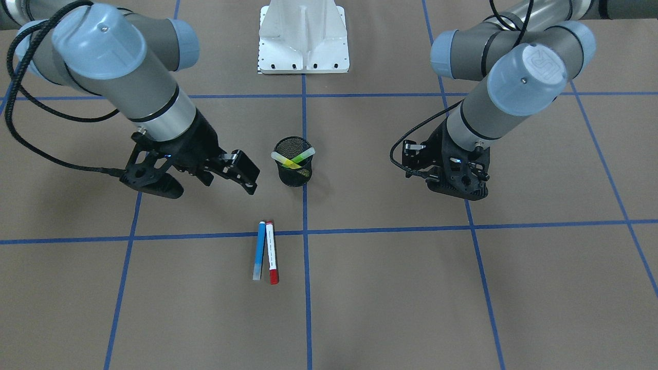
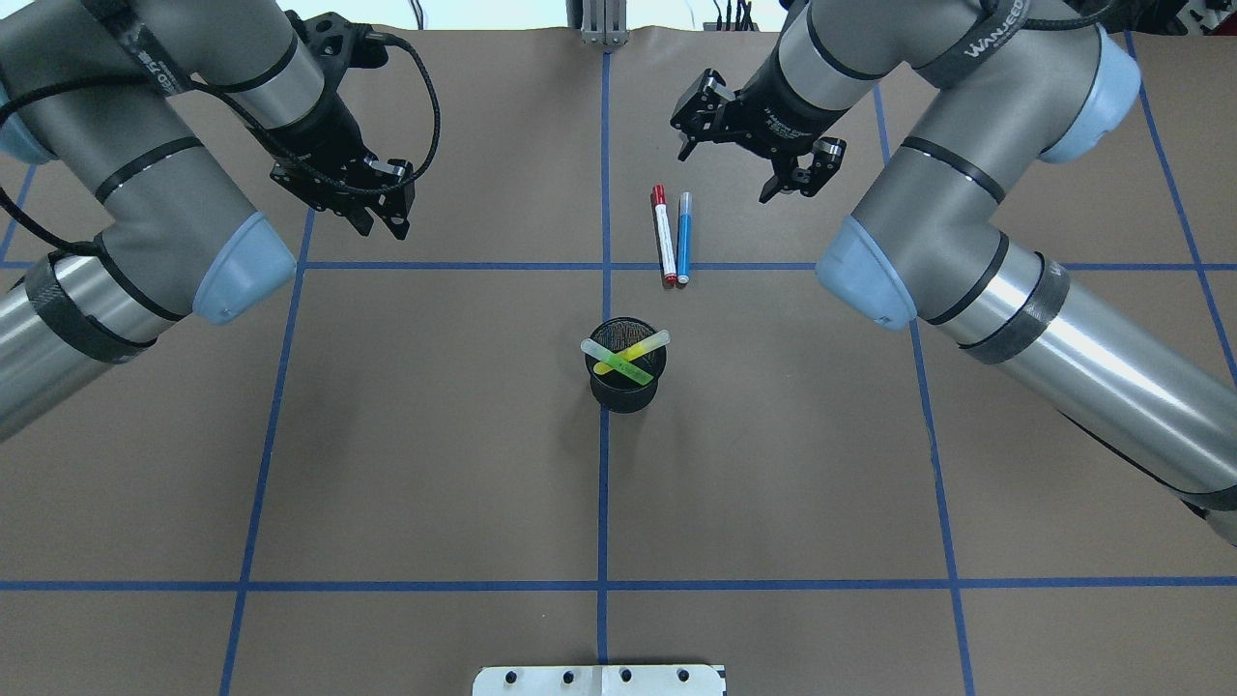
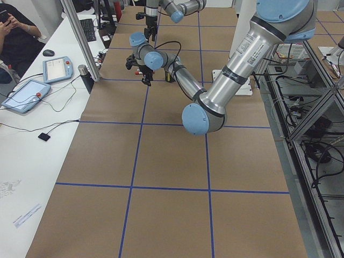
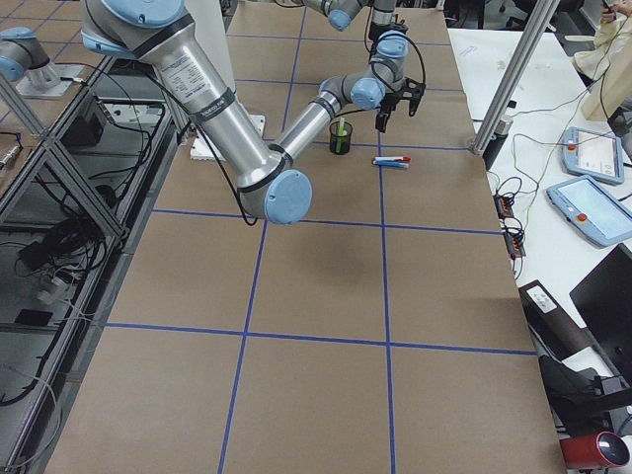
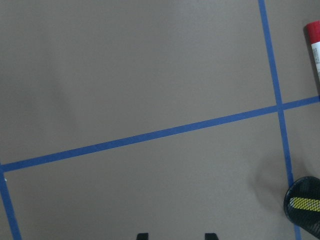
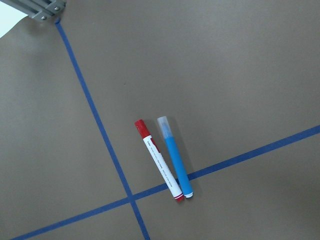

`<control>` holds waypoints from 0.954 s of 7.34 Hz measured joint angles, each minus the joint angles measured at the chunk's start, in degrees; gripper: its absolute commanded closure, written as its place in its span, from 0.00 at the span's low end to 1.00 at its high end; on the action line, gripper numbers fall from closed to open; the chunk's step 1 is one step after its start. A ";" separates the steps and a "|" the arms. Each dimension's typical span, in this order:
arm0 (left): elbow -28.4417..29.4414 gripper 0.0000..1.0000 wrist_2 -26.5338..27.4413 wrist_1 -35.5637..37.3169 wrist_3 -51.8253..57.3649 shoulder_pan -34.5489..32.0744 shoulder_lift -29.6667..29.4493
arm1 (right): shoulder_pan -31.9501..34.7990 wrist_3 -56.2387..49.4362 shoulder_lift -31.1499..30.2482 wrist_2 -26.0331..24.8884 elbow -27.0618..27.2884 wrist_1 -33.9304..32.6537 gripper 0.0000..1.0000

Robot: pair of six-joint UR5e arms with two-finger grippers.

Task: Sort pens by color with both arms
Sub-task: 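Move the right gripper over the pen cup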

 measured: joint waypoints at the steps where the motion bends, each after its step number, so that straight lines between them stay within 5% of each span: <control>1: -0.27 0.52 0.00 0.10 0.04 -0.19 0.25 | -1.30 -3.34 1.01 -0.48 0.19 -0.12 0.01; 7: -4.13 0.52 -0.25 0.38 0.22 -0.44 5.88 | -7.93 -33.02 10.08 -5.36 -3.94 -3.36 0.07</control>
